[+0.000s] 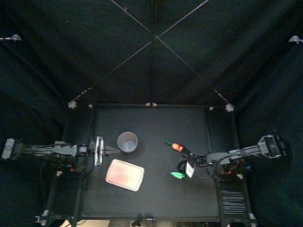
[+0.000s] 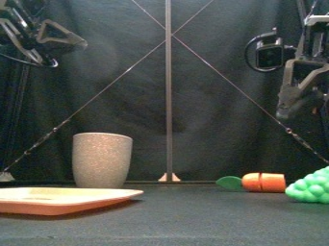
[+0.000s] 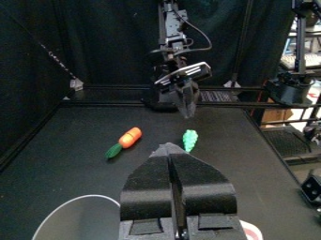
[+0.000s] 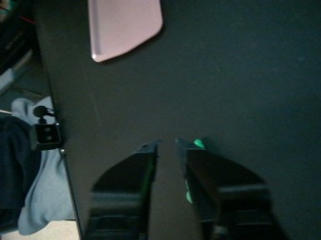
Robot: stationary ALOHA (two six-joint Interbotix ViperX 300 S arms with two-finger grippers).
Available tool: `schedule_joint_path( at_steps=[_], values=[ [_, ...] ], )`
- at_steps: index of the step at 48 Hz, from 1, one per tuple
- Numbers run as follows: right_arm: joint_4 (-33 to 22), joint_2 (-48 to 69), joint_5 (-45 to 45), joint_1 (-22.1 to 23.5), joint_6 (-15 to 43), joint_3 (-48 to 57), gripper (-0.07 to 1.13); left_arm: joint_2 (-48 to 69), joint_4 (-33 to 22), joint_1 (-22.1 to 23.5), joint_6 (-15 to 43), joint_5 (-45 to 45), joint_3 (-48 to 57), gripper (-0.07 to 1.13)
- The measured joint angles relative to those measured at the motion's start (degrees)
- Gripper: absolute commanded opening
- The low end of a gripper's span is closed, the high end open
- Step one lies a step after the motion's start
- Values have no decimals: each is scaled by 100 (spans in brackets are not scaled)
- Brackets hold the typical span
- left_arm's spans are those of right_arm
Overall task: Pick the green grapes then place it in the grey bowl
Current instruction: Pick the green grapes
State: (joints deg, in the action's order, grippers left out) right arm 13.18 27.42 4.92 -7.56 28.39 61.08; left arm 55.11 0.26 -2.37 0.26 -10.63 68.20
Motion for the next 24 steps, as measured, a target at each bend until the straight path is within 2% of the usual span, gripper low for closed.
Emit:
schedule_joint_path(
  at_steps=[5,24],
  values=[
    [0,-308,18,-18,44,-62,99,0,-9,-18,0,0,0,22],
    [9,-905,501,-141,53,-114,99,0,-9,-105,0,-18,0,22]
  ],
)
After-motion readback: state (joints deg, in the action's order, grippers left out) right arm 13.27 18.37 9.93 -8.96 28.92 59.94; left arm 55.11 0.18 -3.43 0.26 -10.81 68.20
